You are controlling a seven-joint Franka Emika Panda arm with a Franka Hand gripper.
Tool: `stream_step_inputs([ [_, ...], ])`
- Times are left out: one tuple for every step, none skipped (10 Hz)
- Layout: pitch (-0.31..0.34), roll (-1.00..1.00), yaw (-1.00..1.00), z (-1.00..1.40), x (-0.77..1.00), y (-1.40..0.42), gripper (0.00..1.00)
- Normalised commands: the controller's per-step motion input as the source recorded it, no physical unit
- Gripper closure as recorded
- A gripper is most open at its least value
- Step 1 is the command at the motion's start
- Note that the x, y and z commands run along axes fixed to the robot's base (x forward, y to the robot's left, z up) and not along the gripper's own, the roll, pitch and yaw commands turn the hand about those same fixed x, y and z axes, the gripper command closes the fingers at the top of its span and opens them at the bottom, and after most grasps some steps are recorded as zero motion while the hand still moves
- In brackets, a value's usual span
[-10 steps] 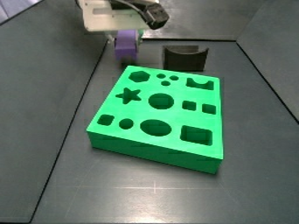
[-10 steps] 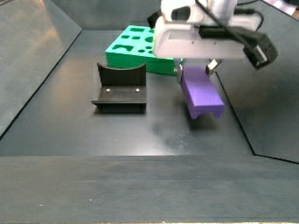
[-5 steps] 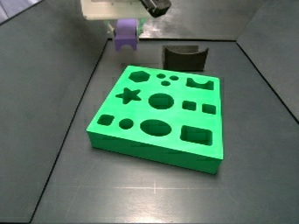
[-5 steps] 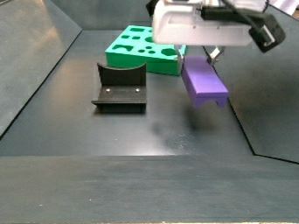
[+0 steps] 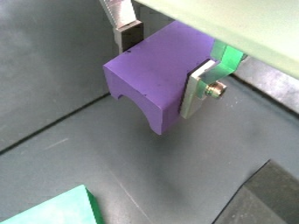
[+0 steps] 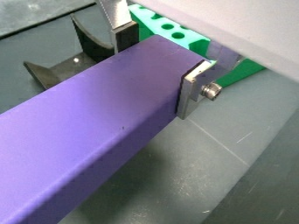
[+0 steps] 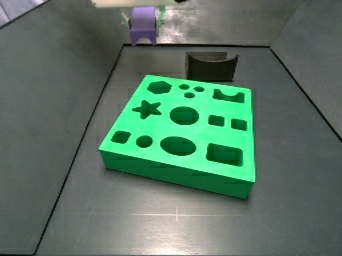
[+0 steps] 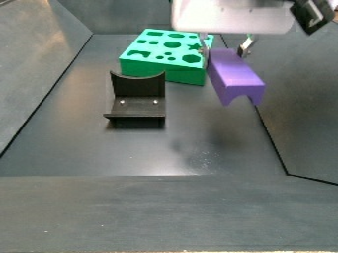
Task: Pick up the arch object. Move up. Place the arch object on the fixture. Regrasp the arch object. Rotate the arch object. Move to above the board. Insert the arch object.
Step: Place the arch object on the fixture.
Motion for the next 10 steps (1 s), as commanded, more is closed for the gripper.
stream_step_inputs([
  [0.026,-0.17,-0.02,1.0,-0.03,0.0,1.0],
  [0.027,-0.16,-0.02,0.99,-0.04,0.0,1.0],
  [0.027,-0.15,-0.02,0.89,-0.03,-0.01,1.0],
  [0.028,-0.14,-0.02,0.79,-0.03,-0.01,1.0],
  [0.031,-0.14,-0.02,0.68,-0.02,0.0,1.0],
  [0.037,-0.14,-0.02,0.52,-0.01,0.0,1.0],
  [0.045,-0.14,-0.02,0.4,-0.01,0.0,1.0],
  [0.051,-0.15,-0.02,0.24,0.0,0.0,1.0],
  [-0.088,-0.03,-0.23,0.2,1.0,-0.19,1.0],
  [-0.061,-0.01,-0.21,0.15,1.0,-0.19,1.0],
])
